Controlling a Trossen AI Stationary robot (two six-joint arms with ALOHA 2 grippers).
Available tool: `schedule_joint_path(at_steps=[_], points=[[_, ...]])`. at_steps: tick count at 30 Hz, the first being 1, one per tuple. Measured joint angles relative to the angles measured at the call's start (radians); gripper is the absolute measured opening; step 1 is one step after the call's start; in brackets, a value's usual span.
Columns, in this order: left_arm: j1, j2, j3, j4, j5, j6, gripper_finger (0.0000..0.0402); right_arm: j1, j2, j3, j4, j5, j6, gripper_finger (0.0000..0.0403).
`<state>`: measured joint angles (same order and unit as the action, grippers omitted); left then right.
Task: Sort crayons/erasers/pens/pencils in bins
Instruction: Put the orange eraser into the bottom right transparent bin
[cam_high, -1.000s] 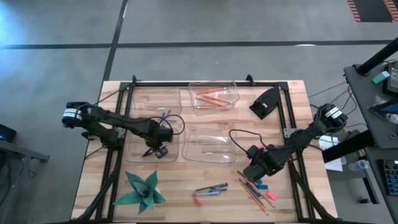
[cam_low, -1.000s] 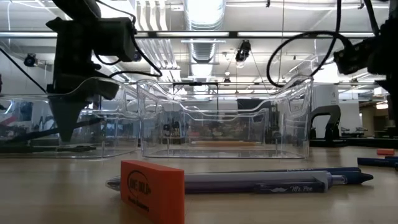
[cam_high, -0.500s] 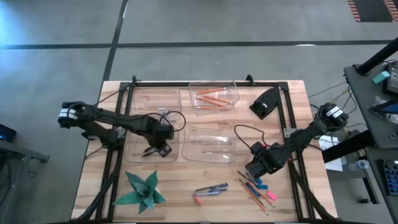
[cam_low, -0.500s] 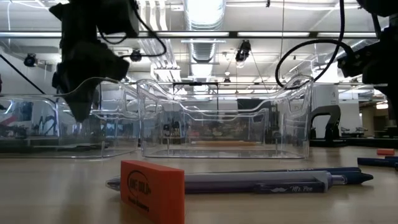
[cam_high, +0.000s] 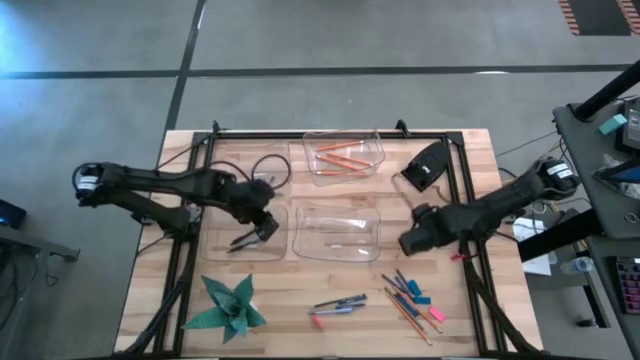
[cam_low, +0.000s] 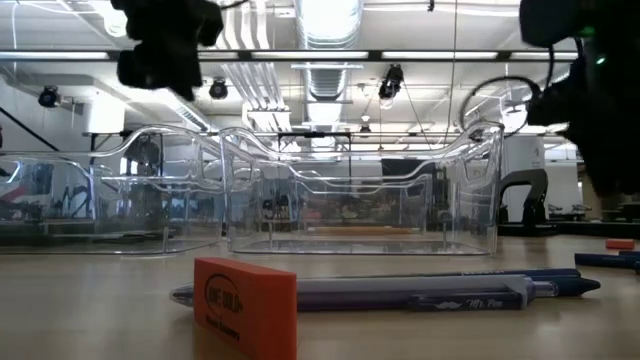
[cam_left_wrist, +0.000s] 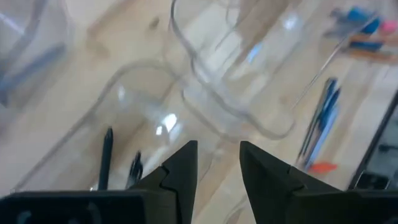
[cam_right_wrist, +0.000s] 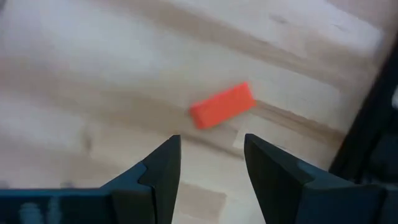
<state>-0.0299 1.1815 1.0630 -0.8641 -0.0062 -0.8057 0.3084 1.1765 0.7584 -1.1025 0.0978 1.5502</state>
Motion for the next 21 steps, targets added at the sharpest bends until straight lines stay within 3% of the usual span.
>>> schedule_joint_path(at_steps=[7,17,21], points=[[0.0,-0.065,0.044,0.052,-0.058,0.023,0.0107,-0.039,-0.038,-0.094,0.052,-0.001,0.335,0.0169],[0.017,-0.135,0.059,0.122,-0.113,0.197,0.0107,-0.036,-0.029,-0.23,0.204,0.009,0.662,0.0169],[0.039,-0.165,0.056,0.113,-0.159,0.266,0.0107,-0.036,-0.029,-0.258,0.224,0.081,0.767,0.0169]])
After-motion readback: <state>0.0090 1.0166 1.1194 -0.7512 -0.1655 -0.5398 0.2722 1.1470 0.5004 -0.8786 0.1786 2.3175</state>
